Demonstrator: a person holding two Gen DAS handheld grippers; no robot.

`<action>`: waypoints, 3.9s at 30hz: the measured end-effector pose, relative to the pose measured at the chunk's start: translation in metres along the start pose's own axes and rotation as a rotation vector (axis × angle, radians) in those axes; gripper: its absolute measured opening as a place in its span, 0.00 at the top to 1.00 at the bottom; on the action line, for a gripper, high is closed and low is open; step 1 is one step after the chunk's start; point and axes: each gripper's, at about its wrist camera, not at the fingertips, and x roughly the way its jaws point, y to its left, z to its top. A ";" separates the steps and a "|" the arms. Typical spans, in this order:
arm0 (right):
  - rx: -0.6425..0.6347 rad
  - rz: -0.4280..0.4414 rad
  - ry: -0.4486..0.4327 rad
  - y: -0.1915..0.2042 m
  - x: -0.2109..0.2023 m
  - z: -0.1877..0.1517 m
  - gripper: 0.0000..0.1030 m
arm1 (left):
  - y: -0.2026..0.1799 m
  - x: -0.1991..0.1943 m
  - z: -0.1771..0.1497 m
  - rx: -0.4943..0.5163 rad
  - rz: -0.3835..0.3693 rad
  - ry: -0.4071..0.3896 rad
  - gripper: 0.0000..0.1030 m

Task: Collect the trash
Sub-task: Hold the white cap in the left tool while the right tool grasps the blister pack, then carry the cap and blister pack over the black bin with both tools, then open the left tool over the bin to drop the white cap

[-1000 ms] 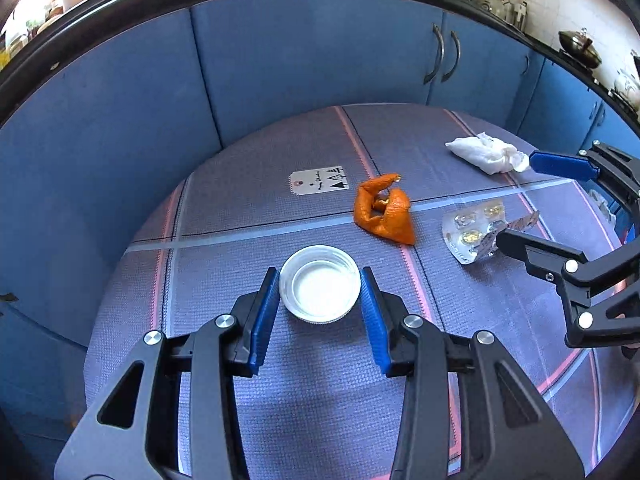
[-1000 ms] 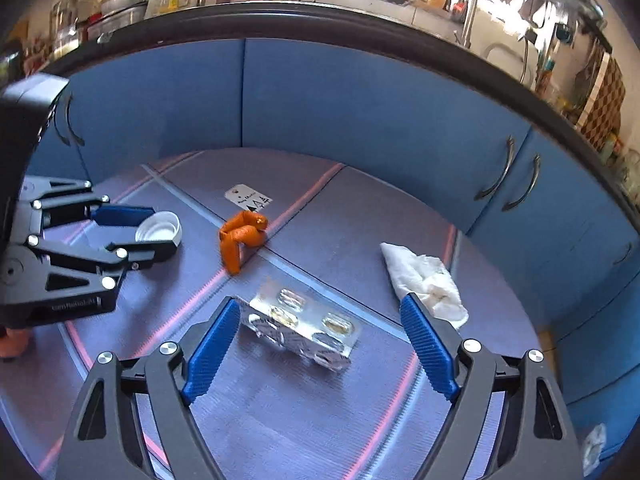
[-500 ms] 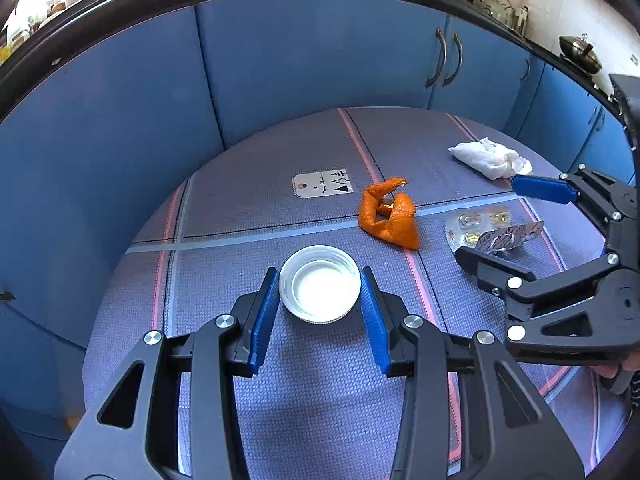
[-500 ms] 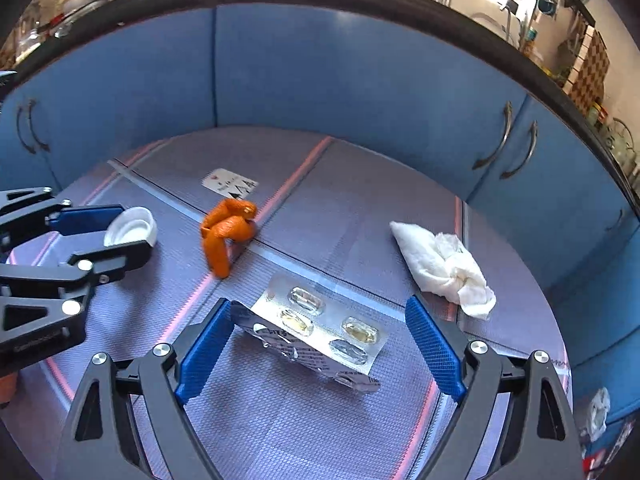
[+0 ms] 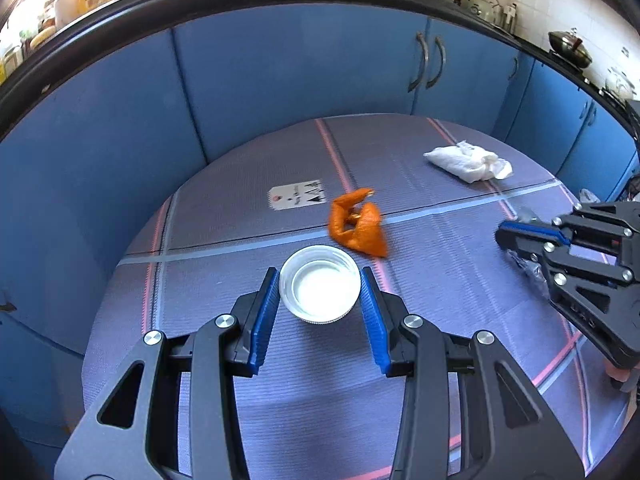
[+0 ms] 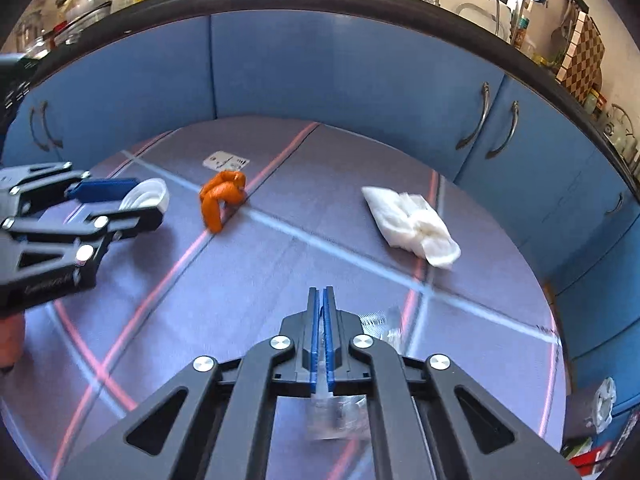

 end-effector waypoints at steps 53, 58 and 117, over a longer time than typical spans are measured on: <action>0.344 -0.218 -0.158 -0.183 -0.235 -0.218 0.99 | -0.359 -0.067 0.014 0.522 -0.282 -0.104 0.60; 0.357 -0.231 -0.162 -0.193 -0.241 -0.229 0.99 | -0.388 -0.071 0.009 0.570 -0.305 -0.109 0.60; 0.376 -0.242 -0.150 -0.227 -0.215 -0.244 0.97 | -0.396 -0.067 0.007 0.624 -0.257 -0.172 0.04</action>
